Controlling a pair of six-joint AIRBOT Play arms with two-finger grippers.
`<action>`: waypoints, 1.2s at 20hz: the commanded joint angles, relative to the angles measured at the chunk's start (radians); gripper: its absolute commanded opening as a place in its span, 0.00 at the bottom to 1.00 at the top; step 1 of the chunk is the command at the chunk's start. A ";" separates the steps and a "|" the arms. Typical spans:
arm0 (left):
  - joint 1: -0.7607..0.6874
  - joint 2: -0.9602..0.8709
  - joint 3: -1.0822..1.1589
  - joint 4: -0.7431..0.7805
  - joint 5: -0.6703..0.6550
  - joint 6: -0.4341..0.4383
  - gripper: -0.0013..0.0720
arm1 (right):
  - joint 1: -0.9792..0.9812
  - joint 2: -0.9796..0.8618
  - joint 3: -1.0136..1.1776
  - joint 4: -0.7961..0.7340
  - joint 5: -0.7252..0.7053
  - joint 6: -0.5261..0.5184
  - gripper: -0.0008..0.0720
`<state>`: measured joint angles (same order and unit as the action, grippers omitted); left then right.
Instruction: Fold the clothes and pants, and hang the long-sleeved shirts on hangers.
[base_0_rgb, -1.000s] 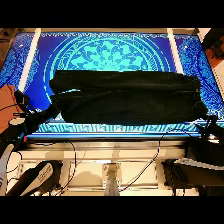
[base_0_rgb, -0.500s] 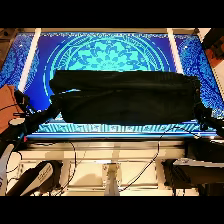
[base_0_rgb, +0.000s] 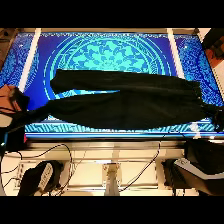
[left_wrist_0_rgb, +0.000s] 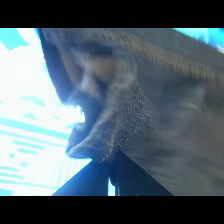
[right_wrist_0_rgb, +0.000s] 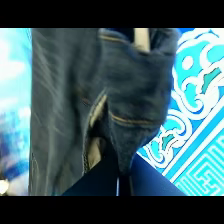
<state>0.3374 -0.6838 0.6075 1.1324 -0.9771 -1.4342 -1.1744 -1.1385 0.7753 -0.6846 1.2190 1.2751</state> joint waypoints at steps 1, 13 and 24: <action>0.001 0.115 0.133 0.203 -0.032 -0.160 0.04 | -0.027 0.143 0.002 -0.002 -0.006 0.105 0.05; -0.042 -0.737 0.610 -0.281 0.142 0.119 0.04 | 0.333 -0.164 0.378 0.006 -0.266 0.404 0.05; -0.206 -1.003 0.724 -0.759 0.926 0.118 0.06 | 0.550 -0.552 0.634 0.079 -0.601 0.806 0.14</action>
<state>0.1642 -1.6409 1.3205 0.5816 -0.4065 -1.3190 -0.6559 -1.5738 1.3037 -0.6514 0.6971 1.9785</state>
